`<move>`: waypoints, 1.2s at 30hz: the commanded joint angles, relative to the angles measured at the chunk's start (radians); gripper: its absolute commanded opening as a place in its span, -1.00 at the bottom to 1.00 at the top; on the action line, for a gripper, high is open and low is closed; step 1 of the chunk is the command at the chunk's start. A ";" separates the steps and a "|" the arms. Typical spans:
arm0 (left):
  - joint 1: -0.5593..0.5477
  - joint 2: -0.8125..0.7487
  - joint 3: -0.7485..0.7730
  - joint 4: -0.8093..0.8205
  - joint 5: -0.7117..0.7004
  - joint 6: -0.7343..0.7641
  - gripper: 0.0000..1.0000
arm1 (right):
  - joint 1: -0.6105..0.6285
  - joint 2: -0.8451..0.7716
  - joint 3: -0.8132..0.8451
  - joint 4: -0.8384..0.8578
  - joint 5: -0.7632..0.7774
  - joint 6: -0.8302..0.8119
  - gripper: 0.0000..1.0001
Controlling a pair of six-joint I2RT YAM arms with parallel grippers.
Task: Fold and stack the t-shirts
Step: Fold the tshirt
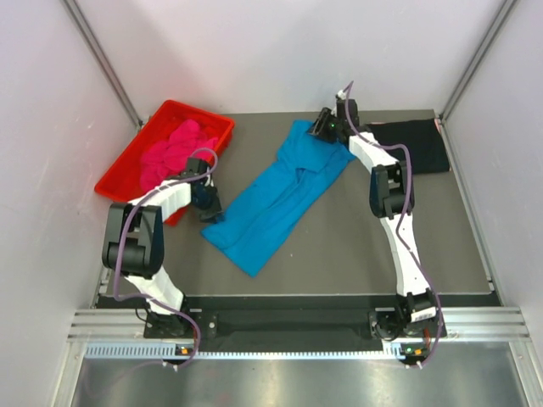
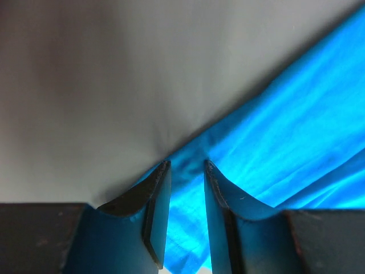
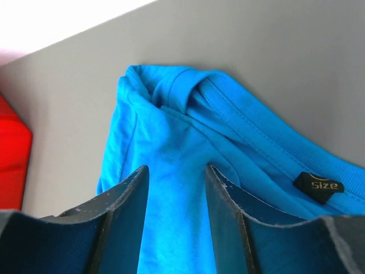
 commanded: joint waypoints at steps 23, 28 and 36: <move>-0.044 0.007 0.110 -0.091 -0.040 0.064 -0.25 | 0.006 -0.669 -0.544 -0.050 0.011 -0.055 0.48; -0.041 0.003 0.081 -0.155 -0.040 0.111 -0.24 | 0.020 -0.783 -0.745 -0.110 -0.094 -0.026 0.30; -0.038 -0.026 0.069 -0.200 -0.137 0.136 -0.20 | 0.281 -1.019 -1.266 -0.006 -0.006 0.227 0.19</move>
